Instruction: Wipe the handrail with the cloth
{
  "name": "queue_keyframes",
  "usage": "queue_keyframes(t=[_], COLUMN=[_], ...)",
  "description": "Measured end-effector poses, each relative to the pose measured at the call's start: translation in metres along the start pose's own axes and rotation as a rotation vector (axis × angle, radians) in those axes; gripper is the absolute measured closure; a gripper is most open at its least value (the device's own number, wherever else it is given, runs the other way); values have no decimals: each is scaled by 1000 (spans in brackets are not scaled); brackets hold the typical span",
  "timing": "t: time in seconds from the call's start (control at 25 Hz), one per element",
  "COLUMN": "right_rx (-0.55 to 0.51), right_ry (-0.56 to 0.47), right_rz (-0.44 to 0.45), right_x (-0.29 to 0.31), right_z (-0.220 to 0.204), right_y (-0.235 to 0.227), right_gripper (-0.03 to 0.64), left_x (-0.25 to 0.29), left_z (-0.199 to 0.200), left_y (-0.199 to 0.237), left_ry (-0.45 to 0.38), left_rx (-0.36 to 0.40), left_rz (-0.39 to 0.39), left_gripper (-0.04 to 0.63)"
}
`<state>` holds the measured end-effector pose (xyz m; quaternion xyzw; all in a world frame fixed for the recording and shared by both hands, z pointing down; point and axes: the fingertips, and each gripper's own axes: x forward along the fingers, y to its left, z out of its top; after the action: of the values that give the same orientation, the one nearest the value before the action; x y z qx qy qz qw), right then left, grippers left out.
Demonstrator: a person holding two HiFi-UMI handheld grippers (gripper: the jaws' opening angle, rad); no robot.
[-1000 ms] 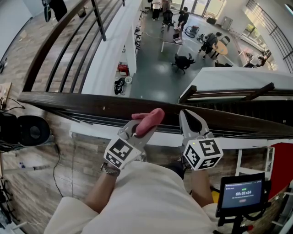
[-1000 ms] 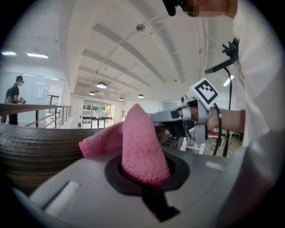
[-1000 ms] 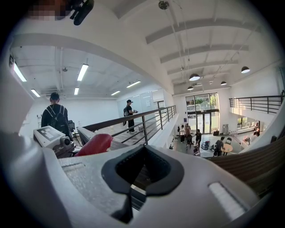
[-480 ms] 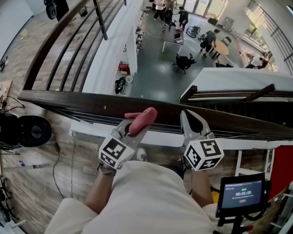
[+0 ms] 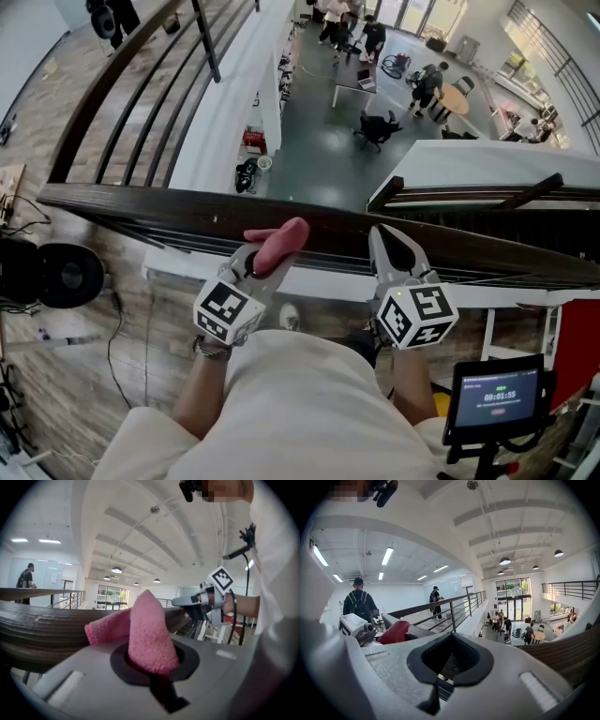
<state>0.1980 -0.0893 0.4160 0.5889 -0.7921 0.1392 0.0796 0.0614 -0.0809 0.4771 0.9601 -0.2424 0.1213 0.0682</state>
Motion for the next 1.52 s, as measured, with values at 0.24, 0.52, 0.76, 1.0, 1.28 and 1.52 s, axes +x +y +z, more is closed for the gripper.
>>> queue_keyframes(t=[0.24, 0.52, 0.76, 1.0, 1.28, 1.52], right_rx=[-2, -1, -4, -5, -7, -11], right_ry=[-3, -1, 0, -1, -3, -5], right_rz=[-4, 2, 6, 10, 10, 5], right_x=[0, 1, 1, 1, 0, -2], right_z=[1, 0, -1, 0, 1, 1], right_y=[1, 2, 3, 3, 4, 4], right_gripper=[614, 614, 614, 614, 614, 614], left_x=[-9, -12, -19, -25, -27, -28], left_z=[2, -1, -3, -4, -1, 1], left_y=[9, 14, 20, 26, 27, 24], left_ry=[-6, -6, -9, -17, -12, -5], left_rx=[-12, -15, -29, -58, -57, -58], left_rz=[23, 37, 64, 86, 117, 96], left_gripper=[563, 563, 563, 561, 561, 563])
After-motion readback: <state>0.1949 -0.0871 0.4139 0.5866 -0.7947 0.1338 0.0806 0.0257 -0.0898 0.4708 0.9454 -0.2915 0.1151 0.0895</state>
